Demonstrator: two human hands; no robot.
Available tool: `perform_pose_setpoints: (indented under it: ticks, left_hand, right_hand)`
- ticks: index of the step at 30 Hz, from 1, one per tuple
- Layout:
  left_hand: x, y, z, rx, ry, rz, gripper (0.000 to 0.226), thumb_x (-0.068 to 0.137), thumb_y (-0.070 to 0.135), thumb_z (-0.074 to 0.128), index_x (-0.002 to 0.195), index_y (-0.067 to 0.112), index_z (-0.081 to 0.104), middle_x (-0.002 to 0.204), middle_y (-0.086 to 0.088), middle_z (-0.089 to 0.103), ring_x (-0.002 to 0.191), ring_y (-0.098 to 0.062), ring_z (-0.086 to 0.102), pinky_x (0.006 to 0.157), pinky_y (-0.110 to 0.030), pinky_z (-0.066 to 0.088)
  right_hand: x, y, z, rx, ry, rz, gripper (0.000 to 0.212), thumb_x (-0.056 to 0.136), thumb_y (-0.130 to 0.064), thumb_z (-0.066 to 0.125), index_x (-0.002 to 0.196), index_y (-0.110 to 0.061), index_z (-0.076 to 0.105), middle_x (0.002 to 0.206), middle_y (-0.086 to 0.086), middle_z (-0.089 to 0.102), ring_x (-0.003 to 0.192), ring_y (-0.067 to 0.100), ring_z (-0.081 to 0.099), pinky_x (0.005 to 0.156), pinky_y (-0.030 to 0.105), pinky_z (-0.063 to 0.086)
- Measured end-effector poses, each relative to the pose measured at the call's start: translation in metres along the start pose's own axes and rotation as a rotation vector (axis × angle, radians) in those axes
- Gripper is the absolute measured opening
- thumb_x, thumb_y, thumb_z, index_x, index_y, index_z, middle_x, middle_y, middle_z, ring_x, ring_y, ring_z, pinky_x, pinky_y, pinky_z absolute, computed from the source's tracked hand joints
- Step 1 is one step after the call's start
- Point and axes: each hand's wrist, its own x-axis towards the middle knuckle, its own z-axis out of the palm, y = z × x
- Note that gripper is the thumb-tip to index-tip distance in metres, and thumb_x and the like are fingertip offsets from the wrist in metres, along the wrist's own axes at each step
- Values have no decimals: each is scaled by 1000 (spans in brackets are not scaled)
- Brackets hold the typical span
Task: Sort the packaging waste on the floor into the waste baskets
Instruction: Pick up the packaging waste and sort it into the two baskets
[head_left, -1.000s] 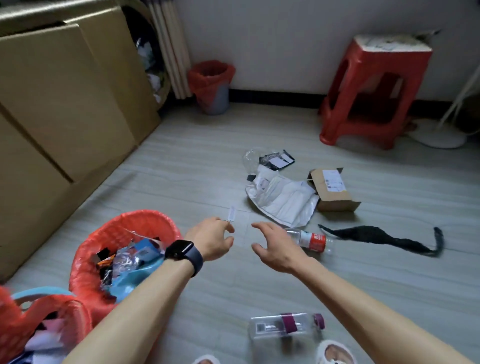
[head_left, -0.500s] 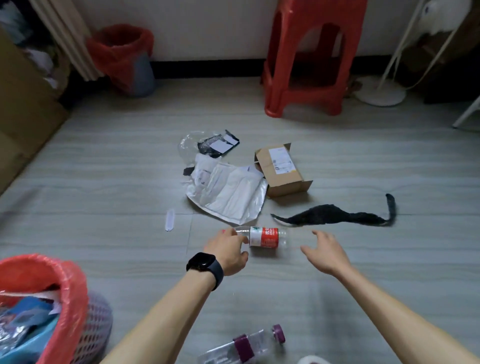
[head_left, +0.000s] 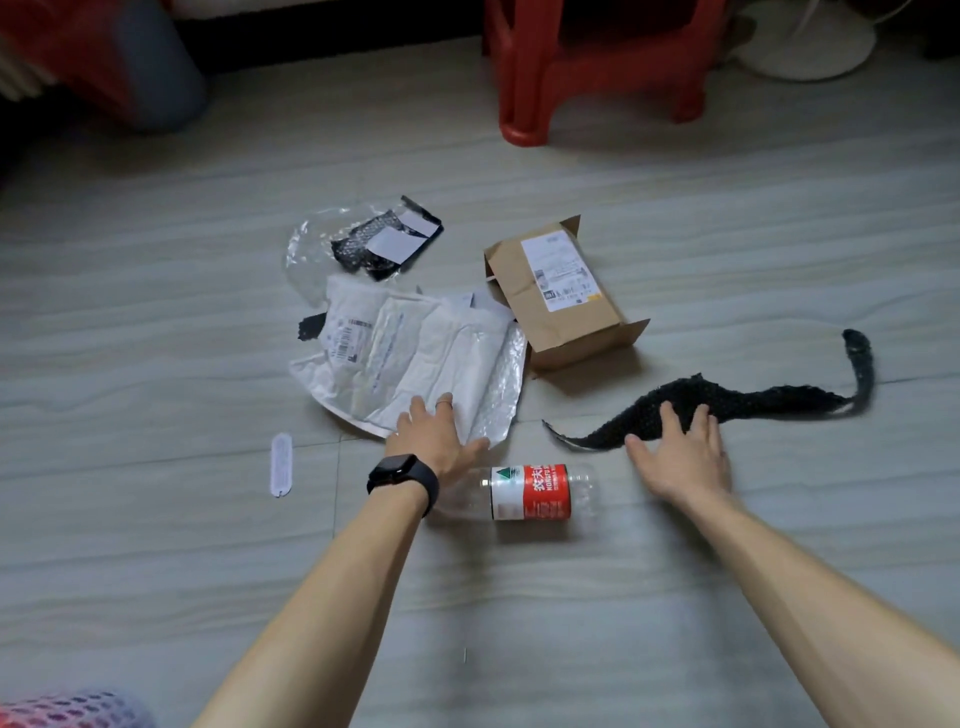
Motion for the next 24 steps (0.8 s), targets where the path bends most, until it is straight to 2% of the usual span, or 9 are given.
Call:
perform_pose_setpoints:
  ticks: [3, 5, 7, 10, 13, 16, 18, 21, 24]
  left_hand:
    - [20, -2, 10, 13, -65, -50, 113, 72, 78, 60, 155, 26, 5, 159, -19, 14, 141, -39, 28, 110, -52, 35]
    - [24, -3, 16, 88, -61, -58, 115, 73, 73, 64, 155, 23, 2, 157, -22, 16, 138, -40, 32, 106, -51, 39]
    - [22, -4, 21, 176, 5, -20, 95, 83, 58, 63, 153, 20, 11, 146, -22, 36, 125, -40, 46, 93, -47, 45]
    - [14, -14, 21, 212, 83, 87, 54, 94, 27, 51, 142, 16, 30, 117, -17, 60, 103, -38, 60, 76, -40, 47]
    - [-9, -35, 10, 101, 110, 84, 31, 92, 19, 45, 123, 17, 46, 107, -15, 64, 95, -37, 62, 72, -39, 49]
    - [-46, -55, -12, -71, 260, 36, 20, 89, 25, 45, 107, 22, 54, 99, -8, 64, 90, -35, 61, 68, -36, 47]
    - [-68, -66, -30, -232, 370, 16, 8, 85, 27, 47, 85, 20, 51, 84, -3, 59, 80, -33, 56, 69, -36, 45]
    - [-111, -81, -74, -423, 482, -38, 22, 84, 28, 52, 70, 17, 42, 65, -3, 54, 67, -28, 51, 61, -35, 43]
    - [-164, -93, -120, -518, 569, -40, 34, 90, 26, 52, 63, 16, 35, 60, 0, 41, 59, -23, 39, 51, -34, 28]
  right_hand:
    - [-8, -4, 15, -14, 128, -105, 53, 98, -44, 51, 144, -19, 43, 159, 22, 25, 147, 37, 22, 117, 45, 28]
    - [-12, -4, 19, -47, 180, -176, 35, 96, -32, 58, 127, -17, 57, 147, 22, 43, 136, 40, 39, 108, 46, 38]
    - [-14, -3, 17, -110, 220, -234, 21, 92, -21, 59, 112, -14, 61, 130, 19, 55, 117, 40, 52, 93, 45, 47]
    - [-22, -5, 8, -218, 179, -261, 8, 92, -12, 51, 100, -12, 51, 109, 14, 60, 99, 37, 57, 75, 41, 47]
    - [-31, -13, -2, -104, 125, -180, 5, 98, -12, 41, 100, -12, 37, 100, 24, 65, 91, 43, 61, 65, 39, 38]
    - [-51, -26, -19, 215, 125, -61, 17, 103, -19, 37, 110, -3, 40, 104, 36, 61, 98, 50, 58, 71, 43, 37]
    - [-72, -36, -29, 315, 171, -58, 15, 102, -14, 38, 111, -3, 41, 104, 36, 61, 98, 50, 58, 72, 44, 37]
    - [-116, -62, -51, 458, 242, -158, 26, 93, -3, 39, 118, -8, 46, 106, 29, 62, 98, 45, 57, 74, 42, 35]
    - [-163, -93, -77, 613, 228, -263, 30, 93, -6, 41, 121, -13, 50, 107, 25, 64, 99, 44, 57, 78, 42, 39]
